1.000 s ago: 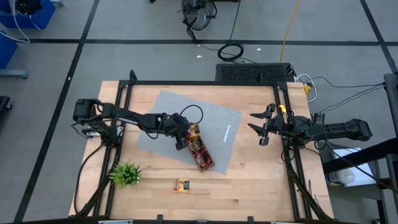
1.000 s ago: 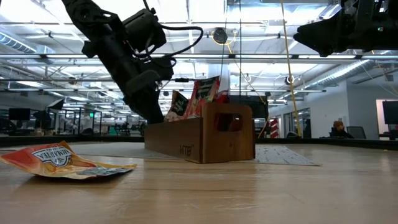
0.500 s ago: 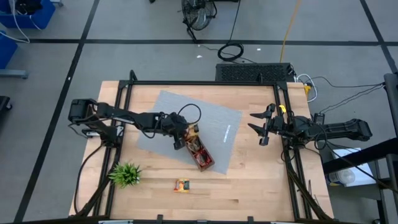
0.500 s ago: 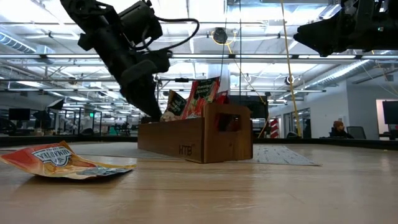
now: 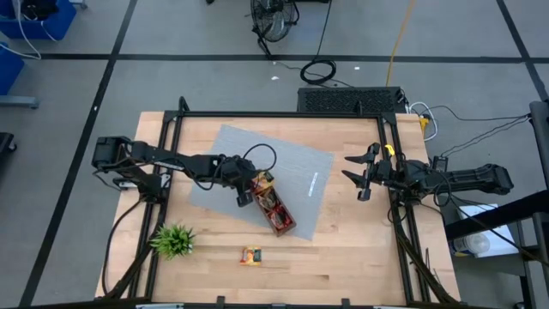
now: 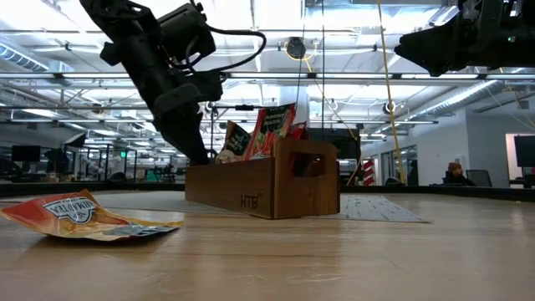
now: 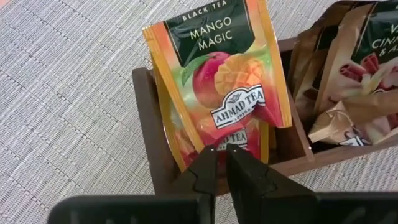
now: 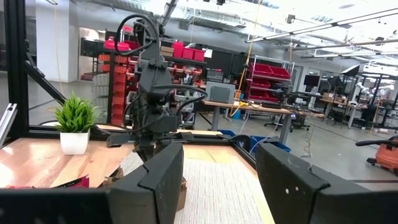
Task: Pick & Place Tea
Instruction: Adjust the wooden organizer
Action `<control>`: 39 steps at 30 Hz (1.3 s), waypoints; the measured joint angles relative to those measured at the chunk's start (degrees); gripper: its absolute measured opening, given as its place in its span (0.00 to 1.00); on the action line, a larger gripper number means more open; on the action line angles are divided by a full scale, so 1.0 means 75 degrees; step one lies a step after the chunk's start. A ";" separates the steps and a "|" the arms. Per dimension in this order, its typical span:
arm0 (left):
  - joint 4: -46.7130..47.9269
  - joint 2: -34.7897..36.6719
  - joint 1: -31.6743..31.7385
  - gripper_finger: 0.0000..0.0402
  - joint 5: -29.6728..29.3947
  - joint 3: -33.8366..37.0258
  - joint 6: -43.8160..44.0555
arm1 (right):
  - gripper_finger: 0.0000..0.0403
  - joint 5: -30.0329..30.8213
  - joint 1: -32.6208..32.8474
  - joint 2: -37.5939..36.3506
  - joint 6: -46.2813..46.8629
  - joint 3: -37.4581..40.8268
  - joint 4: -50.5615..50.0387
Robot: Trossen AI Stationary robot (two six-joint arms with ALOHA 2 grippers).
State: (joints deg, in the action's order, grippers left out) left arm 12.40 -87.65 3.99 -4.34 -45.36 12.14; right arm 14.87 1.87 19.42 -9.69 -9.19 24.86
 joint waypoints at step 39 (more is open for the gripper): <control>-0.4339 -0.2437 -0.2635 0.01 0.1638 -0.0009 -0.1874 | 0.46 0.0003 0.0002 -0.0001 0.0000 0.0002 0.0015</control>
State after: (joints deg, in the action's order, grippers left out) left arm -20.14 -105.93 -15.78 7.94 -45.43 -1.91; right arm 14.90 1.89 19.42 -9.69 -9.17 24.97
